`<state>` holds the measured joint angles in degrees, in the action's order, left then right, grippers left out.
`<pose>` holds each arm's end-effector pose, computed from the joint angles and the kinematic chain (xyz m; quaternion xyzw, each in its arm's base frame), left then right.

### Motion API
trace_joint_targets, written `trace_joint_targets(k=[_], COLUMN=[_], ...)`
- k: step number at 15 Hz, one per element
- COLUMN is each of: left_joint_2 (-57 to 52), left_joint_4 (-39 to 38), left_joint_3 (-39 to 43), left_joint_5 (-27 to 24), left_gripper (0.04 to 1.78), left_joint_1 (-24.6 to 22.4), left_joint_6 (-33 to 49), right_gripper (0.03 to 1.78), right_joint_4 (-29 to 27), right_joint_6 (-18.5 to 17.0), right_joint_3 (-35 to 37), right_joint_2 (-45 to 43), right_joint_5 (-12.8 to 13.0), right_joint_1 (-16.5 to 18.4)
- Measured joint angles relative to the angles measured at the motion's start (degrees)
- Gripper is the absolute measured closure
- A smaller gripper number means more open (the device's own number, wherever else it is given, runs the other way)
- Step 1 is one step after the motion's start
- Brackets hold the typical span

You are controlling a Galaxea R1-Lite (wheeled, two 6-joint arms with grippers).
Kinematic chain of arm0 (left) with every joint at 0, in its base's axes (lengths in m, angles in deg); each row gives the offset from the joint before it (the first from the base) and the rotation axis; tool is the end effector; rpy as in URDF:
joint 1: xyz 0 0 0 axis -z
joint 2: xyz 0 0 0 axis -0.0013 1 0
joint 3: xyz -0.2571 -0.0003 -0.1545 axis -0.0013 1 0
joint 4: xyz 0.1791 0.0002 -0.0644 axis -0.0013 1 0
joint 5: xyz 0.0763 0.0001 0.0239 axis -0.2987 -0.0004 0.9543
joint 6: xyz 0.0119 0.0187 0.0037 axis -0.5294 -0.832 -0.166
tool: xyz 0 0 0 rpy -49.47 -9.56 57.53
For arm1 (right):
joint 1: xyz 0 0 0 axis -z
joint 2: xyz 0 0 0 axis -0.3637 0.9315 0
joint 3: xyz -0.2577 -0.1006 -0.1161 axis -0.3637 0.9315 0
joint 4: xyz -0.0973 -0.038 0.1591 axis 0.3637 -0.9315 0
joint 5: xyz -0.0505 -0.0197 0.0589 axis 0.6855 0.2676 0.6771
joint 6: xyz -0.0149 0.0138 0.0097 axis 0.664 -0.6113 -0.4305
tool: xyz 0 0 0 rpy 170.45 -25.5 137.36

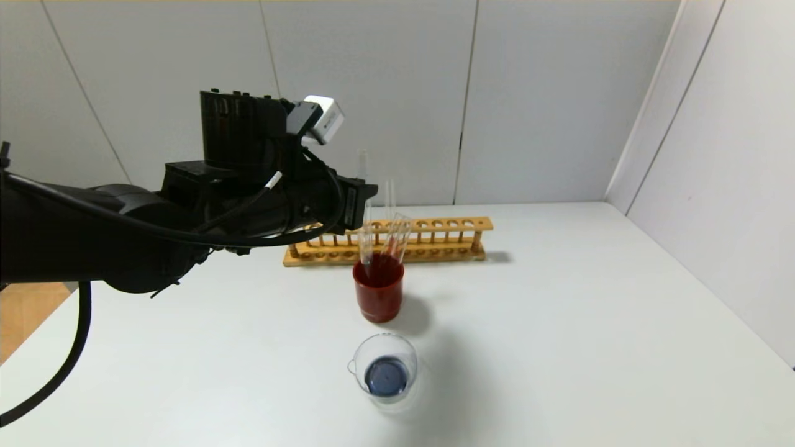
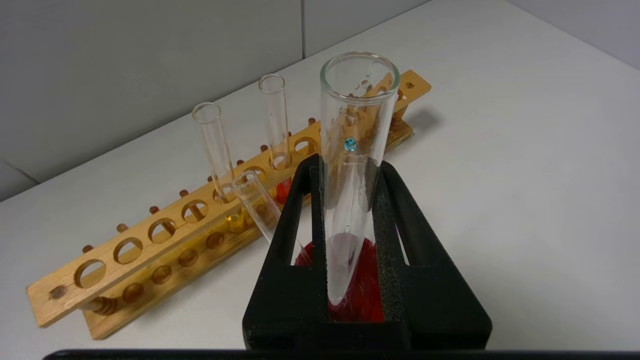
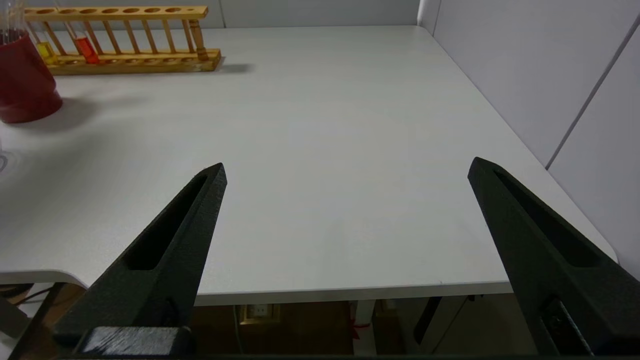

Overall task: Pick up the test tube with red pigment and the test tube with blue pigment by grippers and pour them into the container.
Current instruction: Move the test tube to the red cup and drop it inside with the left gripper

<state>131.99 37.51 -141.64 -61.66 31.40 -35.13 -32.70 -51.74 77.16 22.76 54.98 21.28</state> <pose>0.2937 -0.1812 0.2424 0.0225 0.0883 -0.3142 0.9450 -0.0227 -0.0003 0.0754 0.0069 -0.0001 -0.0064 1.0000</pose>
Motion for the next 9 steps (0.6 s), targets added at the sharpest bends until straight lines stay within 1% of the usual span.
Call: trace_joint_targets(k=[5,9], left_joint_2=[2.4,2.6], left_joint_4=[-0.3,-0.4], left_joint_3=[0.7,3.0], left_joint_5=[-0.6,-1.5], left_gripper=[1.49,1.49], left_joint_1=[-0.7,-0.5], left_joint_6=[0.9,1.2], right_gripper=[0.11,0.11], right_joint_4=[0.0,0.0], right_joint_6=[0.0,0.0], right_joint_3=[0.0,0.0], right_joint_2=[0.0,0.0], right_joint_5=[0.0,0.0], right_joint_1=[0.0,0.0])
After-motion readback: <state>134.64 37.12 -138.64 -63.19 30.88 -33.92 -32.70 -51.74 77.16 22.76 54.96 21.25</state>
